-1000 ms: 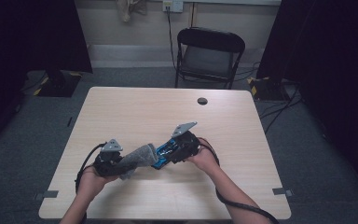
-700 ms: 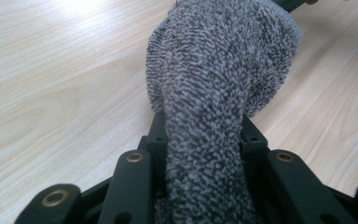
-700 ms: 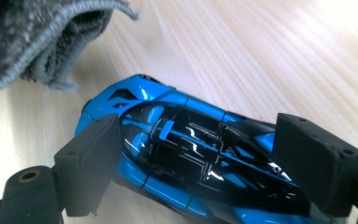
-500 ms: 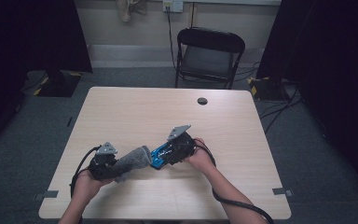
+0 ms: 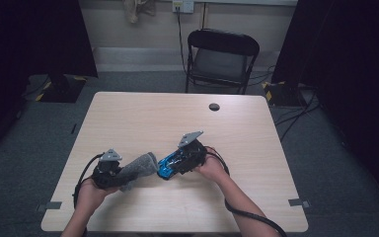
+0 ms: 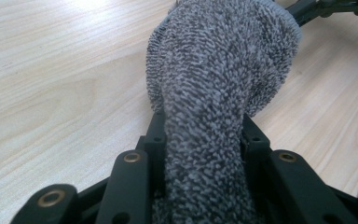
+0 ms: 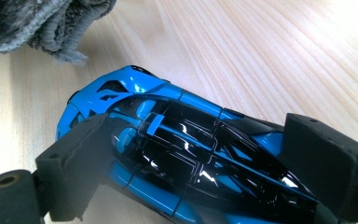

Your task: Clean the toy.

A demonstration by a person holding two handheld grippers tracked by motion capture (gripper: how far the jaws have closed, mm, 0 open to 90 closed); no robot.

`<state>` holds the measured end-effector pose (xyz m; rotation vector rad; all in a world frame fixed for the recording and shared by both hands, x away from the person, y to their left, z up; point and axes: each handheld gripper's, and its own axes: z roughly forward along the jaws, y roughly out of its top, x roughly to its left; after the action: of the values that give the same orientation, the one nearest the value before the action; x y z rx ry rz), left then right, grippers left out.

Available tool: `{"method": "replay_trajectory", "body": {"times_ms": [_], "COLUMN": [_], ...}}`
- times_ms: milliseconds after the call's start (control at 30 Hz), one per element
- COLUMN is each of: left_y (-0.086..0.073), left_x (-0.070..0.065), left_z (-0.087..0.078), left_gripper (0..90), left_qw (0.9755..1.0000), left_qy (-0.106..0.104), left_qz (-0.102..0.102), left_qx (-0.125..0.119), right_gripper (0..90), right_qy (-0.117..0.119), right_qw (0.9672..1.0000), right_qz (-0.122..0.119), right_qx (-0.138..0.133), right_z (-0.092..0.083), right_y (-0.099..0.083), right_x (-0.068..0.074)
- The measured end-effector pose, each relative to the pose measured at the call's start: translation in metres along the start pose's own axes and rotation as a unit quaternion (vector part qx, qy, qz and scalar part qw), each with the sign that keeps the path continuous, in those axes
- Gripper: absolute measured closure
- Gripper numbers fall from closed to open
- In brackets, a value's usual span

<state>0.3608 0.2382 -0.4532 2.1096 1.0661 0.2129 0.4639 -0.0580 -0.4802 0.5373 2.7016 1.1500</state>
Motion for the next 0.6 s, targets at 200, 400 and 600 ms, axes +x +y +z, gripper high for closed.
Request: {"method": "replay_trajectory", "body": {"times_ms": [200, 400, 600], "left_y": [-0.001, 0.001, 0.006], "left_x": [0.008, 0.010, -0.003], "left_z": [0.010, 0.025, 0.043], "left_gripper": [64.2, 64.4, 63.9], "left_qw": [0.9978, 0.9931, 0.9934], "left_qy": [0.051, 0.103, 0.104], "left_qz": [-0.043, -0.055, -0.029], "left_qx": [0.004, 0.018, 0.038], "right_gripper": [8.2, 7.7, 6.6], "right_qy": [-0.003, -0.005, -0.011], "right_qw": [0.9999, 0.9998, 0.9997], "right_qz": [0.005, 0.010, 0.014], "right_qx": [-0.009, -0.018, -0.015], "right_z": [0.000, 0.001, 0.002], "right_y": [-0.002, -0.004, -0.003], "right_x": [0.001, 0.002, 0.005]}}
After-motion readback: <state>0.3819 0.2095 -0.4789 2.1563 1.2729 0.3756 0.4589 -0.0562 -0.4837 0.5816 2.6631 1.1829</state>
